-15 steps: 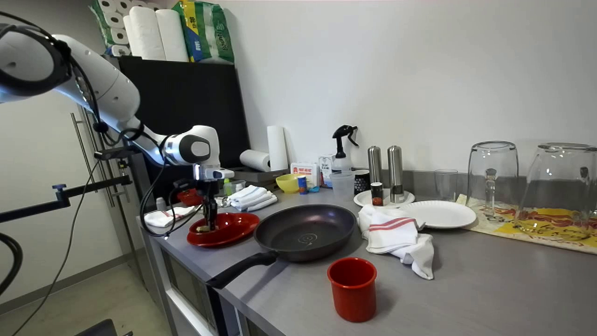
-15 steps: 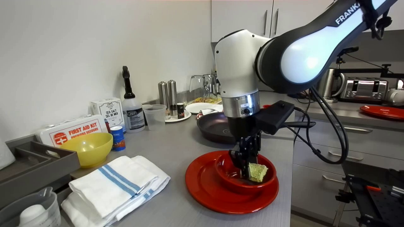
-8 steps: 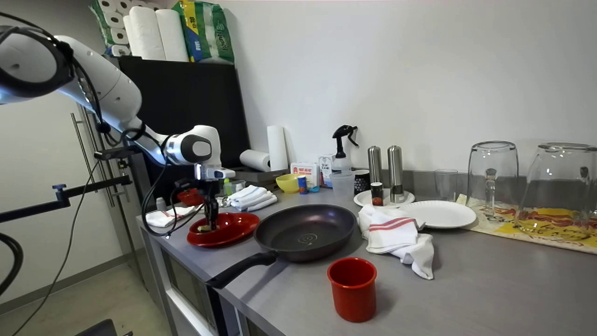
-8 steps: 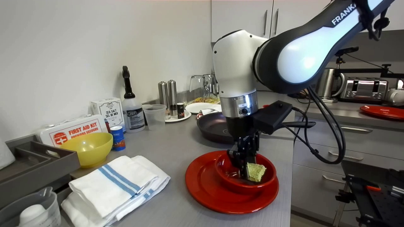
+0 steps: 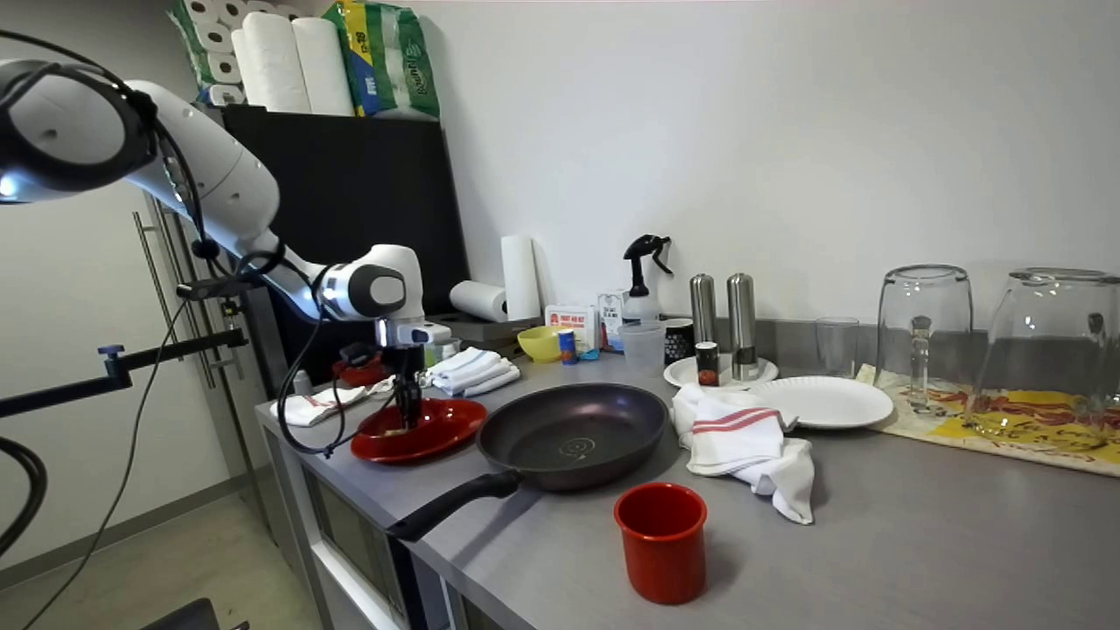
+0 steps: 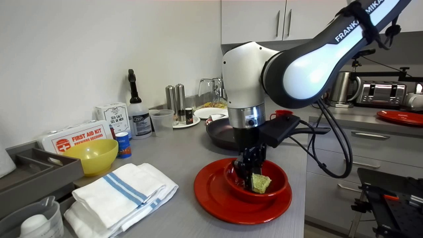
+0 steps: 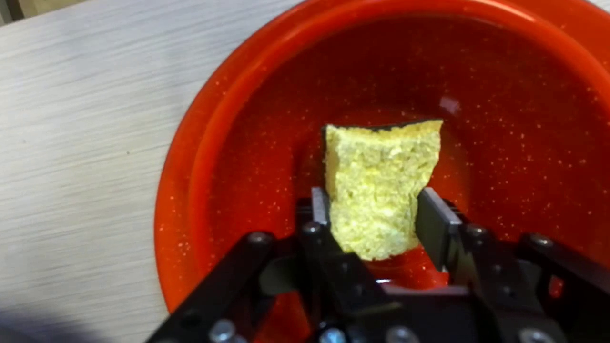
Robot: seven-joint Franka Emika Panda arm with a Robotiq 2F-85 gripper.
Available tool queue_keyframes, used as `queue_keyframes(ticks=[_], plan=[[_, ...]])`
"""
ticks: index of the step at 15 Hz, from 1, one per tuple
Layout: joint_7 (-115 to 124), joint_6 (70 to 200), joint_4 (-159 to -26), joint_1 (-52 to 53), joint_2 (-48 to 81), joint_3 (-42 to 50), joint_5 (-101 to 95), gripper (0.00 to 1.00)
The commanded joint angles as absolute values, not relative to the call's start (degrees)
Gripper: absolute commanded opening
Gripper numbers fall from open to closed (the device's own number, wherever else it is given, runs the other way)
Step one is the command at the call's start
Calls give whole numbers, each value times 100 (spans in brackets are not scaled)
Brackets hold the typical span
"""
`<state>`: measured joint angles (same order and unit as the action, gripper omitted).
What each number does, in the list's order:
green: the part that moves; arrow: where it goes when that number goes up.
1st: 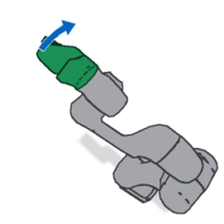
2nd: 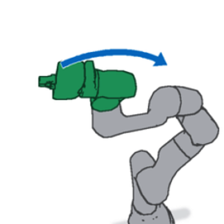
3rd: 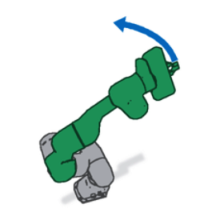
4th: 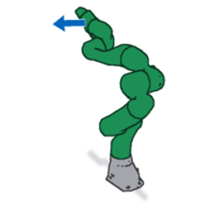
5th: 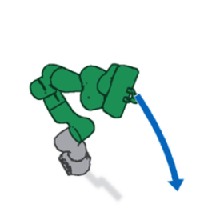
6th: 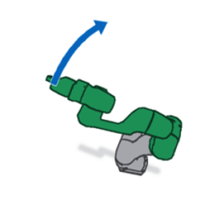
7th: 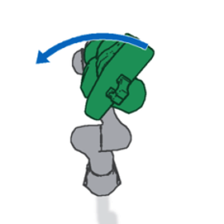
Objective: Use the sponge to wipe the red bowl
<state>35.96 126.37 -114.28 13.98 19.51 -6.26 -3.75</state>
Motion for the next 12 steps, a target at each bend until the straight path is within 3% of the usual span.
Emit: queue_keyframes(ticks=[1, 8, 12], plan=[[3868, 13105, -11317, 1538, 2095, -465, -591, 23], [4781, 14342, -11491, 1875, 2115, -18, -1798, 23], [5040, 14400, -11499, 1933, 2112, 56, -2016, 23]])
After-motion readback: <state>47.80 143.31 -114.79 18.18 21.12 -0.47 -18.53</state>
